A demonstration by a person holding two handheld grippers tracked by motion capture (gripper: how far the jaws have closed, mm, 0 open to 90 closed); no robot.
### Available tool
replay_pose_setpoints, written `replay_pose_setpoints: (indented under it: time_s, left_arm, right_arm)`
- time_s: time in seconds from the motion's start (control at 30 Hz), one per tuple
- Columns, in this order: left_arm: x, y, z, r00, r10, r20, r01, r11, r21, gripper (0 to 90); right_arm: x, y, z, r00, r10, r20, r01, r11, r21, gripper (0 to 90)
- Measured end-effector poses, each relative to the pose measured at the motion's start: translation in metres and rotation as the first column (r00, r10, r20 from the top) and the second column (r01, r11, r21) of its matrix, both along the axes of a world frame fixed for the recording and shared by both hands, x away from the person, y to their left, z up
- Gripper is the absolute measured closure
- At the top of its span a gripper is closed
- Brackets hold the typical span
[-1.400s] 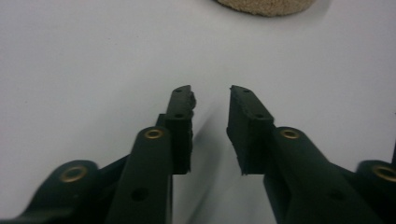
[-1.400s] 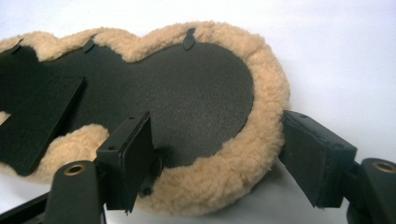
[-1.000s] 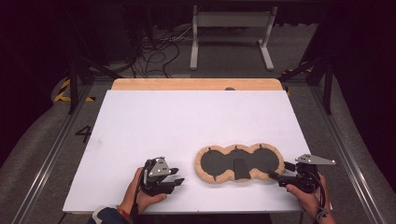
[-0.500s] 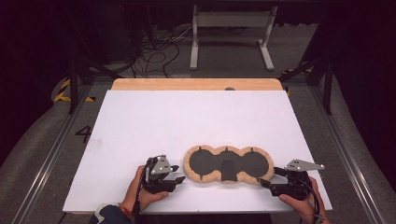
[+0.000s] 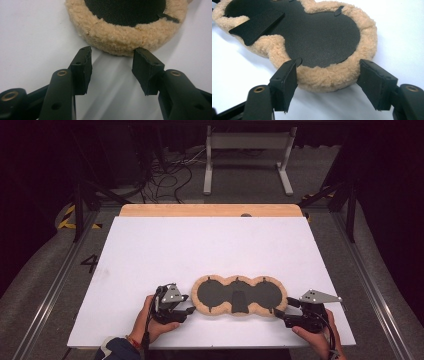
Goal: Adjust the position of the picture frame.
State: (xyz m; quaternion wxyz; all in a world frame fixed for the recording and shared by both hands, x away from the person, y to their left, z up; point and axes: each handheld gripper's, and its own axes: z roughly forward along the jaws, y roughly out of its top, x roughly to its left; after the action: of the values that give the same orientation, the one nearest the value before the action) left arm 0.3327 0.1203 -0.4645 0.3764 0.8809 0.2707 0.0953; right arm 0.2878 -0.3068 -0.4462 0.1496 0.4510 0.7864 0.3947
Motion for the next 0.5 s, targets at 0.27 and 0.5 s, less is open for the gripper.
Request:
replay_pose_setpoints:
  time_s: [0.27, 0.5]
  left_arm:
    - [0.007, 0.02, 0.001, 0.9991, 0.043, 0.001, -0.043, 0.9991, -0.001, 48.7]
    - [0.009, 0.027, 0.001, 0.9989, 0.047, -0.008, -0.047, 0.9988, -0.011, 47.1]
  right_arm:
    - [0.013, 0.022, 0.002, 0.9995, 0.03, 0.004, -0.03, 0.999, -0.037, 31.6]
    - [0.019, 0.03, 0.001, 0.9986, 0.049, 0.019, -0.048, 0.998, -0.049, 30.5]
